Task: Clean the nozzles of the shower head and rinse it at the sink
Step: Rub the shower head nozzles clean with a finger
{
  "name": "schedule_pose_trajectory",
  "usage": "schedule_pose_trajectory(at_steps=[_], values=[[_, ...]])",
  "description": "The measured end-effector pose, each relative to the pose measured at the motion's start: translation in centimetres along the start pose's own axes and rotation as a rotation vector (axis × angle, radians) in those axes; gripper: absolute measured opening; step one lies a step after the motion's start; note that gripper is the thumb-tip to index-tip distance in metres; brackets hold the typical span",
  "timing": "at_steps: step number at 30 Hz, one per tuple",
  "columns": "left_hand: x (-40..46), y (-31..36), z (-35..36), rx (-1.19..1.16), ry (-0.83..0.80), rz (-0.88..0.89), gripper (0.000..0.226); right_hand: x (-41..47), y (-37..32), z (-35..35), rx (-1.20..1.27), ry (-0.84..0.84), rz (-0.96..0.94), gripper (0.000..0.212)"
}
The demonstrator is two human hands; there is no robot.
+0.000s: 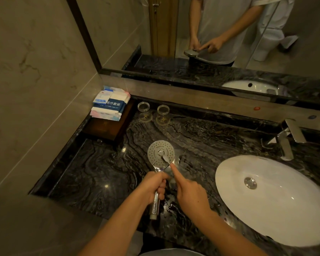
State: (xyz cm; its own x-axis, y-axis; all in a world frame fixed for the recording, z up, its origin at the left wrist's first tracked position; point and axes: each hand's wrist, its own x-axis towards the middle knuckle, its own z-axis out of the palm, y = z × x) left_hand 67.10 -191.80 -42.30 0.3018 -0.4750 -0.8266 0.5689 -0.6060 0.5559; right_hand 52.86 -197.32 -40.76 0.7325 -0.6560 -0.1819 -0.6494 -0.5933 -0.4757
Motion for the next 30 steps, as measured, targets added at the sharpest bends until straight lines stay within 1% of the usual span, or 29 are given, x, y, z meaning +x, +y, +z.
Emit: schedule_pose_trajectory(at_steps=[3,10,13,18,26,30], values=[[0.0,-0.3,0.0,0.0,-0.005,-0.015,0.032,-0.1,-0.1,-0.1,-0.011,-0.001,-0.008,0.08],[-0.2,-0.3,0.9,0.045,-0.01,-0.008,0.031,3.1,-1.6,-1.9,-0.039,0.035,0.015,0.078],[-0.1,-0.1,0.7,0.033,-0.023,-0.013,0.033,2.4,-1.3,-1.6,-0.052,0.027,0.01,0.08],[0.0,-0.2,0.3,0.015,-0.009,-0.022,0.035,-0.2,0.0,0.1,-0.075,-0.032,-0.004,0.084],[-0.2,-0.3,1.2,0.068,-0.009,0.001,0.032,3.0,-1.5,-1.4,-0.064,0.03,0.014,0.076],[-0.1,0.2,0.6,0.058,-0.01,0.005,0.034,1.9,-0.9,-1.0,-0.073,-0.008,0.001,0.078]])
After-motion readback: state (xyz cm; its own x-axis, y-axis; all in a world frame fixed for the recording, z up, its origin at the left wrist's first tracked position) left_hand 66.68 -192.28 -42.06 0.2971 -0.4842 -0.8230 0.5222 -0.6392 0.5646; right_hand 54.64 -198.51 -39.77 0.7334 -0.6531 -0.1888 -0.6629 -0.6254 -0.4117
